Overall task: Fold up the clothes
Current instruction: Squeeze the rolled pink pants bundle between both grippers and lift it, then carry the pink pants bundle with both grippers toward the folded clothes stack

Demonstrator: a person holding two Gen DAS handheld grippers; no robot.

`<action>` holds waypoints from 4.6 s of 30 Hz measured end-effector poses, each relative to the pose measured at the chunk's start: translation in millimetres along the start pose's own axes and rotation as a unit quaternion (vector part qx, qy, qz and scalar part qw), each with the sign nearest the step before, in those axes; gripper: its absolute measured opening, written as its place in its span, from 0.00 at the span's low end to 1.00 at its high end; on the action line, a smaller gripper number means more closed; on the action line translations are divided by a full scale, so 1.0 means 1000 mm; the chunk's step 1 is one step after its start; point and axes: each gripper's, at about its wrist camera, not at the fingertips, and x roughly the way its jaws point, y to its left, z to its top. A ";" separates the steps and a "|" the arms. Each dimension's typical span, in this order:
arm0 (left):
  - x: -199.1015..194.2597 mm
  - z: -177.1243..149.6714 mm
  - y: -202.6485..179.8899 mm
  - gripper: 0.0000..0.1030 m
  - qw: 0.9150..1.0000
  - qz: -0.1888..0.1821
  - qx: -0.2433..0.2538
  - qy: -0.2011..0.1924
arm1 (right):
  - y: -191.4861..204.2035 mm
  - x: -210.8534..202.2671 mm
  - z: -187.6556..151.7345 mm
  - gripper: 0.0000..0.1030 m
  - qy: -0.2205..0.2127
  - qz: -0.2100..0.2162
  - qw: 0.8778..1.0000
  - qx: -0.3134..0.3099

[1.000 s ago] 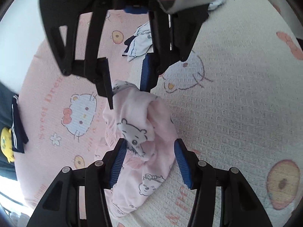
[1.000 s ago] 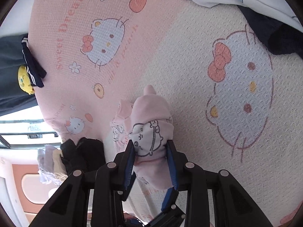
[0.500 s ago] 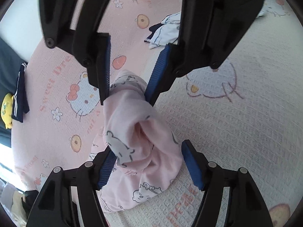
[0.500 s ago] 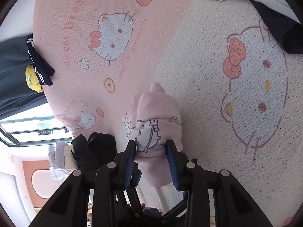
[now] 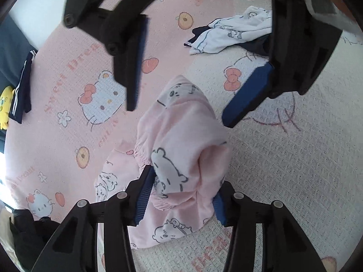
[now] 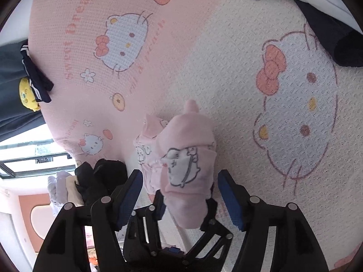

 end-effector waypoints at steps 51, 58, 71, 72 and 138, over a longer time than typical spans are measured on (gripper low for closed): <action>-0.006 -0.040 0.125 0.41 0.992 0.007 -0.115 0.058 | 0.062 0.022 0.020 0.52 0.009 -0.070 0.991 -0.116; -0.021 -0.066 0.103 0.42 0.986 -0.045 -0.145 0.064 | 0.078 0.060 0.018 0.59 0.009 -0.093 0.975 -0.203; -0.039 -0.097 0.125 0.42 0.955 -0.130 -0.257 0.067 | 0.093 0.091 0.012 0.59 -0.013 -0.053 0.972 -0.229; -0.036 -0.095 0.130 0.42 0.953 -0.133 -0.262 0.068 | 0.095 0.094 0.012 0.59 -0.016 -0.052 0.971 -0.233; 0.073 -0.193 0.183 0.40 0.585 -0.381 -0.714 0.045 | 0.044 0.129 -0.010 0.43 -0.105 0.079 0.990 -0.045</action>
